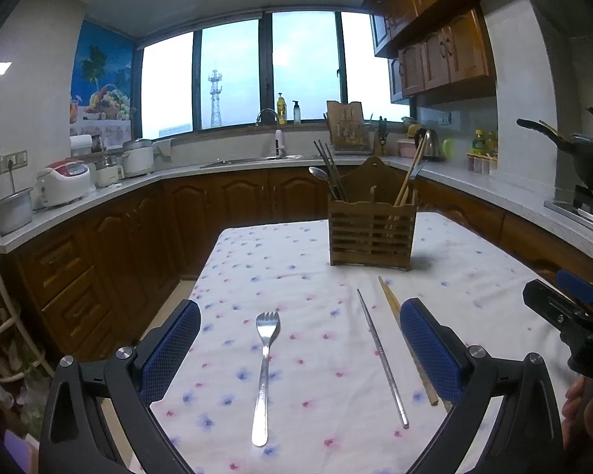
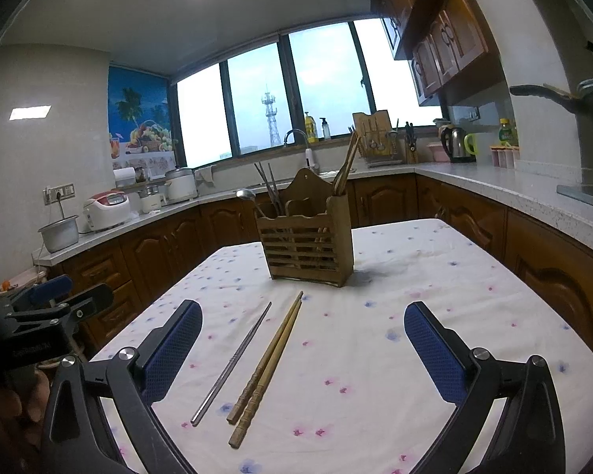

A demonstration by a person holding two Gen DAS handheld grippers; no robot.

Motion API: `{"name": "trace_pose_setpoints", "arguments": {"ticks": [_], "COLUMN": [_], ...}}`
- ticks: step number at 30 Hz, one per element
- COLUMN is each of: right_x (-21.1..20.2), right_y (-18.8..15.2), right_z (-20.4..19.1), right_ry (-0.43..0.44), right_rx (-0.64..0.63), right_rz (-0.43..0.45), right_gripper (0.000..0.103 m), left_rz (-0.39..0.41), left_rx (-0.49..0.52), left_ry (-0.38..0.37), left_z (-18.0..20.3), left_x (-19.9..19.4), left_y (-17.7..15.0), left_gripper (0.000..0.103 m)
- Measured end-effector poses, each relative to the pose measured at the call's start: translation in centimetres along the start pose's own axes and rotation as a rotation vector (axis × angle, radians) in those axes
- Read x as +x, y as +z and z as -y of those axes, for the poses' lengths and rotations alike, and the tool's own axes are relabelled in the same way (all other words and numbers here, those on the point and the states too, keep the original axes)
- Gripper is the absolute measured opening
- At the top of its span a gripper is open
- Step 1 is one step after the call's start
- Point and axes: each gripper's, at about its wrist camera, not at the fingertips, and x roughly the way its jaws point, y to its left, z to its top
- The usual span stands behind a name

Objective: Organize utensils

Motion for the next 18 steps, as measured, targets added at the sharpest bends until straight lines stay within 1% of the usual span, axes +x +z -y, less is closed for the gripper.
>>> {"name": "trace_pose_setpoints", "arguments": {"ticks": [18], "right_x": [0.05], "right_y": [0.14], "right_z": [0.19], "right_ry": [-0.002], "right_rx": [0.005], "right_rz": [0.005], "right_gripper": [0.103], "left_rz": [-0.002], "left_rx": [0.01], "left_ry": [0.0], "left_z": [0.87], "left_x": [0.04], "left_y": [0.0], "left_gripper": [0.102]}}
